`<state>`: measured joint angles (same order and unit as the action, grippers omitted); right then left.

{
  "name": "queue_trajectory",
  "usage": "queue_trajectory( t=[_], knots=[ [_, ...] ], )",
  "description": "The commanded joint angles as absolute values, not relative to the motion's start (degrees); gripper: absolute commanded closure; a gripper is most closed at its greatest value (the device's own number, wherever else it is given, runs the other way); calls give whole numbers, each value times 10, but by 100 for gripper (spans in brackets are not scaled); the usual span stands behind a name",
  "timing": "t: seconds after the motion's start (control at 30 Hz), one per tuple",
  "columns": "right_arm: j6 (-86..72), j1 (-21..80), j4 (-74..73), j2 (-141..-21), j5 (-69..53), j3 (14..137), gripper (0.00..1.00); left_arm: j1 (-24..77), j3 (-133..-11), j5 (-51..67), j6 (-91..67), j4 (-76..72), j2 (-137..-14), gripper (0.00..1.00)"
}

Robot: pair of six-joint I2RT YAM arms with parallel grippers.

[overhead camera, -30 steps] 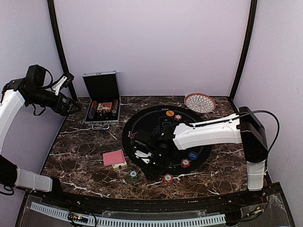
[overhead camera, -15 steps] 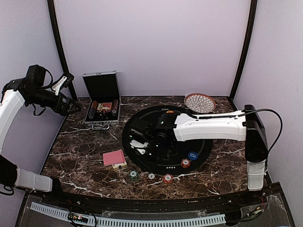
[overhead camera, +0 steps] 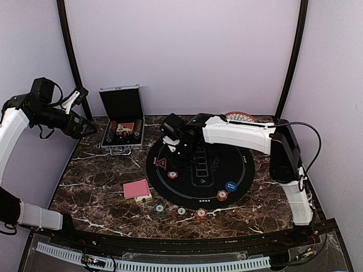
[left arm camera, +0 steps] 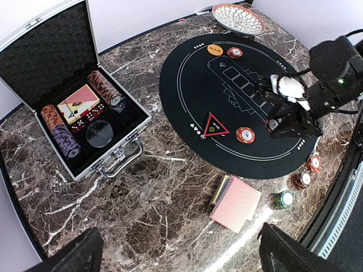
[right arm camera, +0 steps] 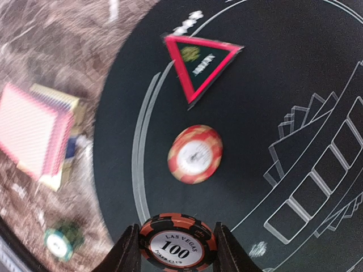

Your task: Distribute texas hold em gaming equipment

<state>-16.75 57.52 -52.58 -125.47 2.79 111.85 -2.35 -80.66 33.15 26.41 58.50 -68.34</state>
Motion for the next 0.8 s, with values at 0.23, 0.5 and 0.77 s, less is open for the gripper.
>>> queue_trajectory(
  t=[0.23,0.5,0.77],
  knots=[
    [-178,520,-510,-1402,47,1298,86,-22,-823,341,273,598,-673,1],
    [-185,512,-495,-1440,45,1312,83,-22,-824,345,274,596,-677,1],
    [-189,503,-482,-1453,41,1309,64,-22,-823,346,272,597,-679,1]
  ],
)
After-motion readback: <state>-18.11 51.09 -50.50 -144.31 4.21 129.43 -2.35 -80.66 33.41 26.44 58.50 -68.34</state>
